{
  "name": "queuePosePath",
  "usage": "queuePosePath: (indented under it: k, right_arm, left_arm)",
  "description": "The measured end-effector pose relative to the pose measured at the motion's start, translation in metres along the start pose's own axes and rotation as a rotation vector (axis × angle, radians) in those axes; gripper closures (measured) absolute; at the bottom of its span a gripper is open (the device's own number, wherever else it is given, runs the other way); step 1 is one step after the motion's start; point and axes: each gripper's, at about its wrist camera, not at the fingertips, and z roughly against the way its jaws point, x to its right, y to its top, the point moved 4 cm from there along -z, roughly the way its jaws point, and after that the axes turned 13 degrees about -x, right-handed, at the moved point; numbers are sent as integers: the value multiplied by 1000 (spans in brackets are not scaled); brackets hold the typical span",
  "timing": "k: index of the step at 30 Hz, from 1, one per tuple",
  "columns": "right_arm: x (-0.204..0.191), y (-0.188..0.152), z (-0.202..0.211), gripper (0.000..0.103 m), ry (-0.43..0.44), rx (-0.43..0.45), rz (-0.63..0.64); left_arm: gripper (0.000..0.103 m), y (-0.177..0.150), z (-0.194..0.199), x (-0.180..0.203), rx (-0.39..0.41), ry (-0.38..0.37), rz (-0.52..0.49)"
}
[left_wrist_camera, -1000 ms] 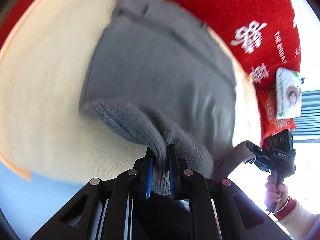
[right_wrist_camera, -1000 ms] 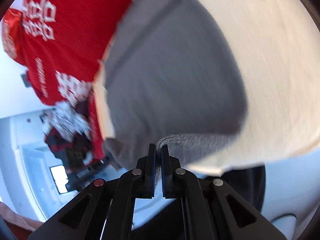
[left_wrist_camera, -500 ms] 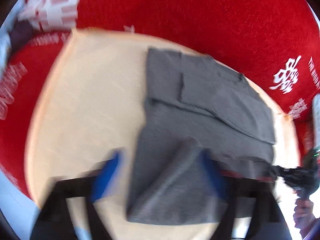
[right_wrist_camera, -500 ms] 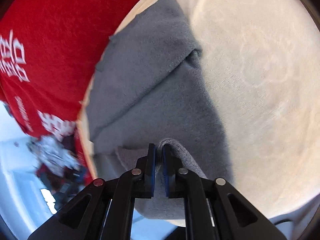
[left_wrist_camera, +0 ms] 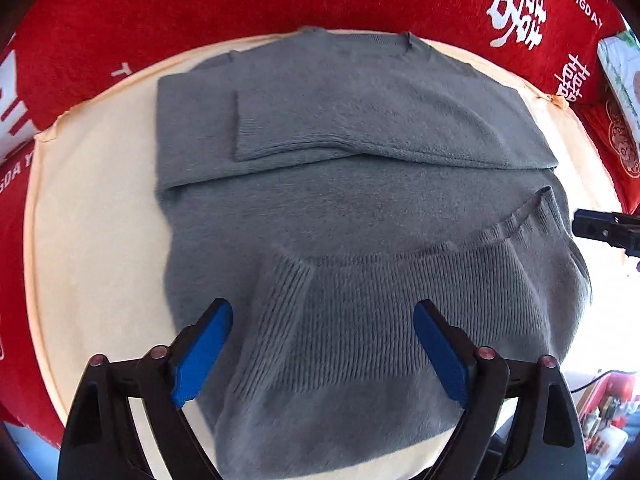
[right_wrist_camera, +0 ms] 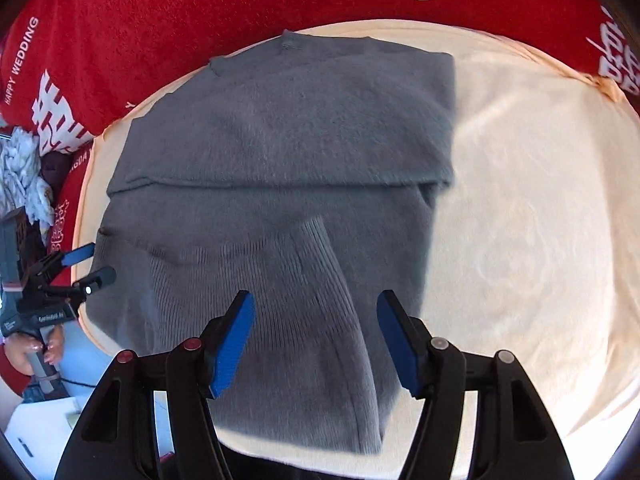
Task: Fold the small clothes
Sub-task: 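Grasp the ribbed hem edge again with both tools and lift it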
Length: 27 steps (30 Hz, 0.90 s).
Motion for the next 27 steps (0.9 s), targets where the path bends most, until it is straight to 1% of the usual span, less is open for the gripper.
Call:
queuePosePath:
  k: [2,3,4,5,6,9,10,13,16,19,20,22,23,24,25,26,27]
  right_arm:
    - [7,2,-16,36,-21,-56,7]
    - [5,2,-26,49,-55,-89,11]
    - [-1,2,-28,58,-111,-83,40]
    - [-7,0,-26,84,-151,-68,83]
    - [-15,-4,-23,97,-176,-61,126]
    - [-26,-13,1,97,-243,17,161]
    - [-27,-13,8,97,-249,36,159]
    - [-29,-9,41,97,-237,116,137]
    - [-31,3,71,97,-226,181,139]
    - [-37,23,102,97,-235,253,161]
    - [-37,31,111,97,-240,274,167]
    - [-41,56,121,97,-258,310,177]
    - [-42,70,122,97,-262,317,177]
    - [-42,77,124,97,-260,321,175]
    - [-39,92,123,97,-252,326,167]
    - [-37,100,122,97,-251,328,165]
    - [-34,112,117,97,-257,329,164]
  left_arm:
    - [64,4,-10,3,-46,18,-6]
    - [73,5,-14,4,-60,16,-5]
    - [83,4,-13,3,-54,4,-7]
    - [91,3,-10,2,-39,-6,-7]
    - [91,2,-5,0,-27,-22,-1]
    - [94,-3,18,-7,28,-58,31]
    - [94,-4,26,-8,43,-66,39]
    - [94,-4,52,-11,98,-79,53]
    - [94,6,82,-13,169,-80,59]
    - [94,26,111,-14,248,-92,75]
    - [94,38,121,-16,278,-95,84]
    - [94,62,131,-19,322,-95,95]
    - [94,71,133,-20,334,-87,97]
    - [94,83,134,-21,345,-72,102]
    - [94,95,133,-23,354,-62,109]
    - [94,108,130,-25,364,-48,118]
    - [94,122,124,-27,368,-23,127]
